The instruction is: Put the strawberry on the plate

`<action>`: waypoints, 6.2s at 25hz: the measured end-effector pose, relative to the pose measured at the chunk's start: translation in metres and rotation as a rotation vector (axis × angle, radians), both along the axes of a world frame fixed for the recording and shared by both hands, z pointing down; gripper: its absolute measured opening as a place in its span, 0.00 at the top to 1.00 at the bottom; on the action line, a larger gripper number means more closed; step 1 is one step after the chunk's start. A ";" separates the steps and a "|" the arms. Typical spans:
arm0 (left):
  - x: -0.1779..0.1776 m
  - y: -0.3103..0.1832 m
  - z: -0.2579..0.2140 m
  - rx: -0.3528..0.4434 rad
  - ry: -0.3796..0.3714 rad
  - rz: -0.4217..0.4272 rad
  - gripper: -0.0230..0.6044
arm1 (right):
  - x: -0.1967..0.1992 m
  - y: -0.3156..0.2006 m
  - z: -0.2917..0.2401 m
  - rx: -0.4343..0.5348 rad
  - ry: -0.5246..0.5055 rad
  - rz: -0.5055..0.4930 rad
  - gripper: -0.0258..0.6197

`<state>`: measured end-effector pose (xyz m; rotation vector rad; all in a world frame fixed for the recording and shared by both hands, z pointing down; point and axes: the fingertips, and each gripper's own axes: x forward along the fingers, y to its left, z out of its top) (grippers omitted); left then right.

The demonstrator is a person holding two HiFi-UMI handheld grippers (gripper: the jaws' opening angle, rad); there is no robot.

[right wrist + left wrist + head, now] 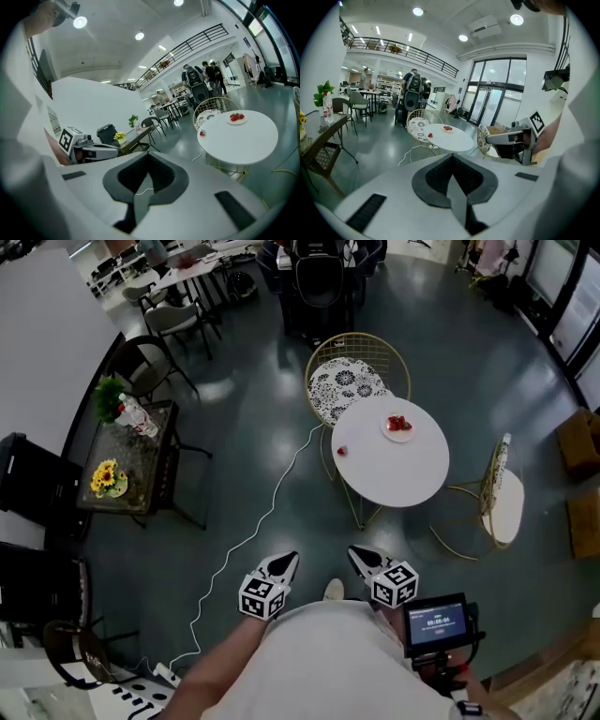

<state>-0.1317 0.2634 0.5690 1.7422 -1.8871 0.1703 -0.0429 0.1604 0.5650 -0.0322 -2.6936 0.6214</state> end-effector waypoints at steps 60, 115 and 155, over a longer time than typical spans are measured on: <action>-0.112 -0.223 0.004 0.009 0.012 0.375 0.96 | -0.059 -0.199 -0.017 0.051 0.048 0.412 0.95; -0.146 -0.361 0.162 -0.530 -0.269 0.514 0.88 | -0.030 -0.354 0.063 -0.150 0.132 0.356 0.95; -0.148 -0.374 0.194 -0.727 -0.385 0.720 0.74 | -0.007 -0.371 0.065 -0.157 0.167 0.416 0.95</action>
